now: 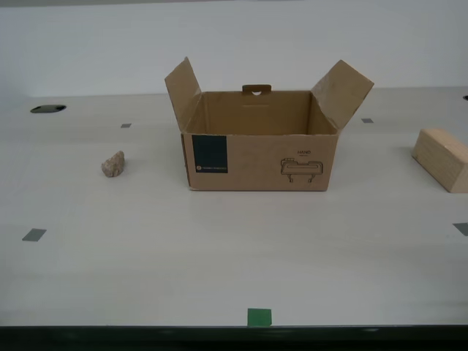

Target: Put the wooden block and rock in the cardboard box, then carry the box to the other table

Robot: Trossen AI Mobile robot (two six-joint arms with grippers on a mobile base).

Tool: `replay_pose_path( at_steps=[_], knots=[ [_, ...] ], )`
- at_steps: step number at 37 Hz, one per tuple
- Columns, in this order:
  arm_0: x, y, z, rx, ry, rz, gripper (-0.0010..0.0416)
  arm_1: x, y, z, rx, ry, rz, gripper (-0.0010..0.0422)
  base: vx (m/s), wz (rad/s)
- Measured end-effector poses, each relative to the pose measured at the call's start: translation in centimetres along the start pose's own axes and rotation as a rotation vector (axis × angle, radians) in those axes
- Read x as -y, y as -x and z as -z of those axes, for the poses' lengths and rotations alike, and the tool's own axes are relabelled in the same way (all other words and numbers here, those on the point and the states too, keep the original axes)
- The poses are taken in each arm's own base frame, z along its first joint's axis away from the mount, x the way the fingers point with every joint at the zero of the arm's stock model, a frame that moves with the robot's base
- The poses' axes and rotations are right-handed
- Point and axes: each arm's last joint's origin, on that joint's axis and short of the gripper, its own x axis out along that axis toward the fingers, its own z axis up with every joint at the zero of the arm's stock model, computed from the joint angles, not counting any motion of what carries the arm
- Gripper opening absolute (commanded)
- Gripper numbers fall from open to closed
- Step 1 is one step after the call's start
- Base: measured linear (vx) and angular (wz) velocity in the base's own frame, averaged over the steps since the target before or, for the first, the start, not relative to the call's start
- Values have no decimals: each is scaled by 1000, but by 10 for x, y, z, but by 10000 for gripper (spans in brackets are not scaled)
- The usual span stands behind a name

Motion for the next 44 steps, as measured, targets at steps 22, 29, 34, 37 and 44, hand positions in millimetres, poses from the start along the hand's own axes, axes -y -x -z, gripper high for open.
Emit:
replay_pose_path(
  at_steps=[22, 29, 34, 37, 44],
  knots=[
    [0, 1, -1, 11, -1, 0, 0, 1, 8, -11, 91, -19, -4, 0, 0, 0],
    [0, 1, -1, 11, 0, 0, 0, 1, 9, -11, 92, -18, -4, 0, 0, 0],
    [0, 1, -1, 11, 0, 0, 0, 1, 9, -11, 92, -15, -3, 0, 0, 0],
    [0, 1, -1, 13, 0, 0, 0, 1, 9, -11, 92, -7, -3, 0, 0, 0],
    [0, 1, -1, 16, -27, 0, 0, 1, 9, -11, 92, -6, -3, 0, 0, 0]
  ],
)
